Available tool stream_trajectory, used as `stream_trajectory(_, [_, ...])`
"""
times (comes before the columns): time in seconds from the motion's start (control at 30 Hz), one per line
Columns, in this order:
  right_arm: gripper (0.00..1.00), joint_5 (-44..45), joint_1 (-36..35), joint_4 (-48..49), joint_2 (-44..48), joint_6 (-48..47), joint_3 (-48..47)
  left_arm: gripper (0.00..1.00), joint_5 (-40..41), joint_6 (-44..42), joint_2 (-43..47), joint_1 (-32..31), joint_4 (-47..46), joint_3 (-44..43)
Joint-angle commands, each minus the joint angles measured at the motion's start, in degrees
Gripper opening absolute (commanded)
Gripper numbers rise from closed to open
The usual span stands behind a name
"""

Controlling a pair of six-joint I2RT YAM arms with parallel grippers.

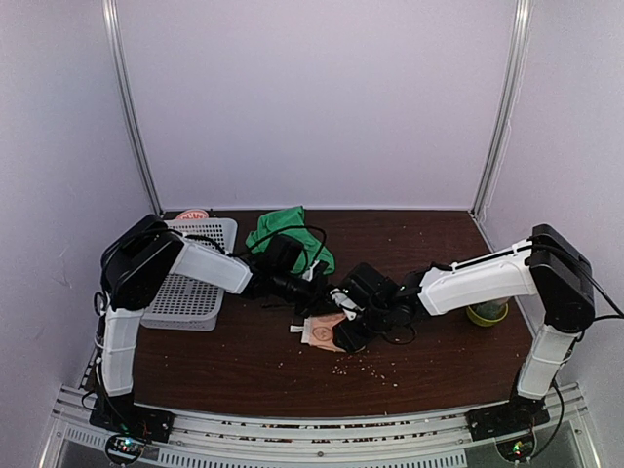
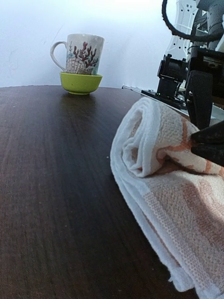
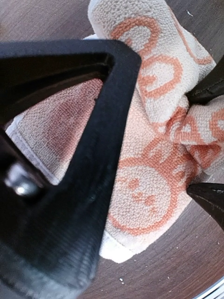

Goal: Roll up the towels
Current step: Roll the towel from the center of the board.

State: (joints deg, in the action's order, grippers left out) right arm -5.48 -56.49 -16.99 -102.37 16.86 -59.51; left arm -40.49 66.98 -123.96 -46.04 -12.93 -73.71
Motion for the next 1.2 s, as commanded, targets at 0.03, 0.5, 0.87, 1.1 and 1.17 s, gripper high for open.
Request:
stream_trajectory(0.03, [0.57,1.05,-1.52,0.75,0.12,-2.25,0.55,0.02,0.69,3.66,2.74,1.10,-8.02,6.33])
stream_trajectory(0.5, [0.58,8.46,-3.78,-3.48,-3.64,-3.36,-5.12,0.03,4.83,-2.95,13.04,4.36,1.95,11.21])
stream_trajectory(0.87, [0.58,12.63,-5.87,-7.58,-5.26,-12.03,-4.64,0.03,6.66,-4.74,14.63,5.51,5.05,9.73])
stream_trajectory(1.1, [0.57,10.82,-6.46,-6.33,-2.80,-12.18,-0.26,0.03,7.29,-10.67,10.98,5.27,15.54,2.61])
stream_trajectory(1.17, [0.57,10.76,-6.50,-6.47,-3.26,-11.81,-0.15,0.03,8.69,-13.29,9.20,5.12,18.68,0.22])
